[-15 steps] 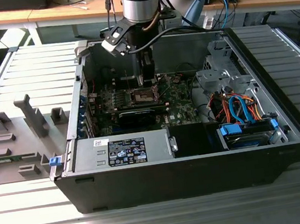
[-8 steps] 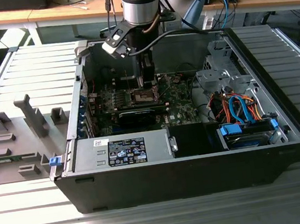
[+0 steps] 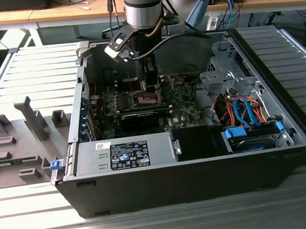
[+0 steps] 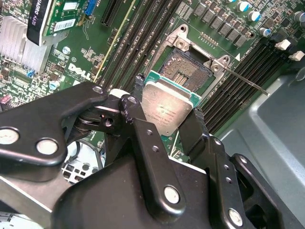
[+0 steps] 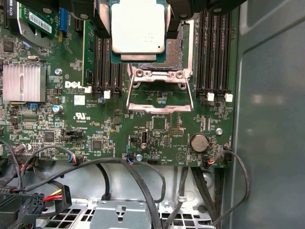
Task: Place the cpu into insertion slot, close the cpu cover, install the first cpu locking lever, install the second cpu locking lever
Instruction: 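Place the cpu into insertion slot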
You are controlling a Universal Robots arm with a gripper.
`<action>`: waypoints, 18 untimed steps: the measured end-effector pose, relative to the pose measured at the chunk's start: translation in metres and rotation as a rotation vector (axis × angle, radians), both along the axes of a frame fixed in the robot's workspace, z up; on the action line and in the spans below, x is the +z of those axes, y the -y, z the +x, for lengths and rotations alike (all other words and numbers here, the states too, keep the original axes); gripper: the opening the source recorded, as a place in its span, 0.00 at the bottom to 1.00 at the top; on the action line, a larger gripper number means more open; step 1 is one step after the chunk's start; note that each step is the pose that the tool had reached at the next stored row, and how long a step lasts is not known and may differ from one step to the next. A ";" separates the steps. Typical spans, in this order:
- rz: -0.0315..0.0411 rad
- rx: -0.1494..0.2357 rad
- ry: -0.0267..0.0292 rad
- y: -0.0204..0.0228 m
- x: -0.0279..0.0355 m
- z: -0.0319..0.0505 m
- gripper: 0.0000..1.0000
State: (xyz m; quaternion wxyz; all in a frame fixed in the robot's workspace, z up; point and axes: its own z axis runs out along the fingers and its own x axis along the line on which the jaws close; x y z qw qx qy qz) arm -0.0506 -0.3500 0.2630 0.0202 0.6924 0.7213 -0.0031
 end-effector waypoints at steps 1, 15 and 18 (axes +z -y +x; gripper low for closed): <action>0.0001 0.000 0.0001 0.0000 -0.0001 -0.0002 0.54; -0.0001 0.010 0.0000 -0.0018 -0.0007 -0.0005 0.54; 0.0002 0.011 0.0001 -0.0020 -0.0010 -0.0005 0.54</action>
